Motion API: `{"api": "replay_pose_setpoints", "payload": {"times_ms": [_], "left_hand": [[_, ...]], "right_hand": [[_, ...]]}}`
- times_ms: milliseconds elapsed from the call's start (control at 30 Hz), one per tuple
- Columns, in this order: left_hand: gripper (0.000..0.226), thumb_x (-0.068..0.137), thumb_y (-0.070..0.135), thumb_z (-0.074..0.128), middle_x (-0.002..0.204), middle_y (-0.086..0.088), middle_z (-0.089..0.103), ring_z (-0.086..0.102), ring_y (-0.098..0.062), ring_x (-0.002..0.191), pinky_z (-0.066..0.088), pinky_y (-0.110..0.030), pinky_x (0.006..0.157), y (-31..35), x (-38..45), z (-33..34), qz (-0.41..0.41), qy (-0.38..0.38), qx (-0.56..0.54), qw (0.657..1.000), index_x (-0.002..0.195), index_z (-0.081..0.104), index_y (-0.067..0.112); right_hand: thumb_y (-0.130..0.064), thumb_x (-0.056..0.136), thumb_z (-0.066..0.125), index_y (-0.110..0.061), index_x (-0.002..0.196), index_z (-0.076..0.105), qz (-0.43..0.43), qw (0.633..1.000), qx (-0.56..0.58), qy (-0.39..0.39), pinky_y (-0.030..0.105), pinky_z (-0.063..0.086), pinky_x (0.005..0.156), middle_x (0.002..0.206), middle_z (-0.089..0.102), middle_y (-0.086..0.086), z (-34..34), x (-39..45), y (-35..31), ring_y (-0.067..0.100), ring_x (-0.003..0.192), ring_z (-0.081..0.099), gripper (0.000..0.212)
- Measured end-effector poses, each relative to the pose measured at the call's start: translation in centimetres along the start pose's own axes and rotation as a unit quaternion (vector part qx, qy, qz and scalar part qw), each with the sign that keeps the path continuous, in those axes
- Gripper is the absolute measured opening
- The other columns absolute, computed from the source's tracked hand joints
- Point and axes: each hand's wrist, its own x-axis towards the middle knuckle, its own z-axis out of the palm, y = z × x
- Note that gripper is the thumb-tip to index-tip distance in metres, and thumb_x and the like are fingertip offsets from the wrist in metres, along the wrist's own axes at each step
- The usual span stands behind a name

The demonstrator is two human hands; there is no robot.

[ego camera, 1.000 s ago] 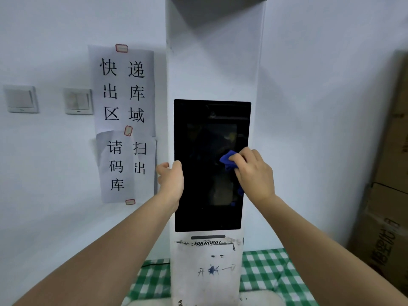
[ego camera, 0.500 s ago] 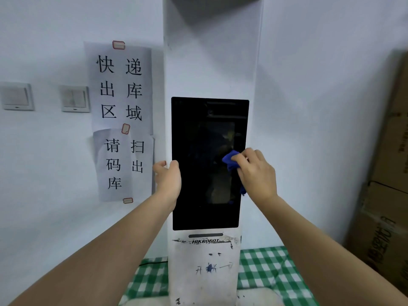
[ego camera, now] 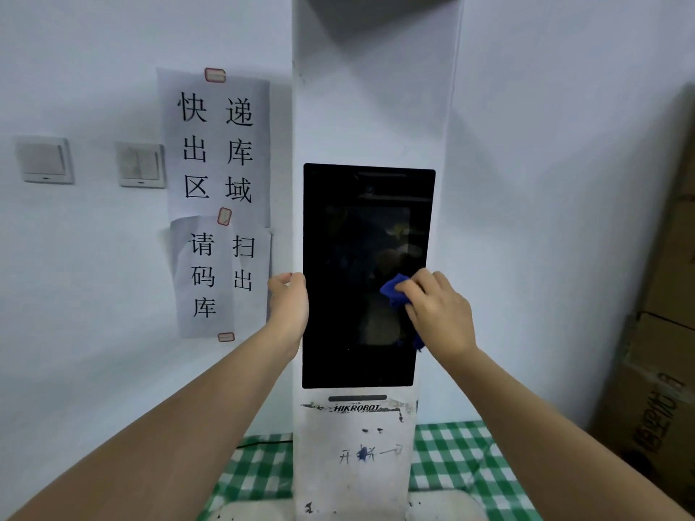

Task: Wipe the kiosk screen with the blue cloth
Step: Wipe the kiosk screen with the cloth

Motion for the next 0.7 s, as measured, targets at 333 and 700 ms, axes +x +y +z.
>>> {"api": "replay_pose_setpoints", "payload": {"times_ms": [333,700], "left_hand": [[0.009,0.086,0.016,0.028,0.069,-0.003,0.029,0.026,-0.012,0.056,0.024,-0.026,0.051,-0.5,0.6,-0.6,0.002,-0.023,-0.030,0.999,0.086,0.037,0.018],[0.052,0.068,0.037,0.032,0.104,-0.004,0.047,0.047,-0.022,0.096,0.042,-0.040,0.093,-2.8,2.5,-0.7,-0.022,-0.033,-0.039,0.998,0.112,0.049,0.015]], "right_hand": [[0.005,0.065,0.071,-0.009,0.081,0.065,0.081,0.996,0.003,0.032,0.024,0.035,0.034,0.077,0.057,0.006,-0.4,1.2,0.1,0.026,0.066,0.054,0.022],[0.006,0.060,0.074,-0.010,0.080,0.066,0.022,1.000,-0.003,-0.014,0.024,0.034,0.033,0.077,0.058,0.005,-0.5,-0.6,1.2,0.024,0.063,0.054,0.026]]}}
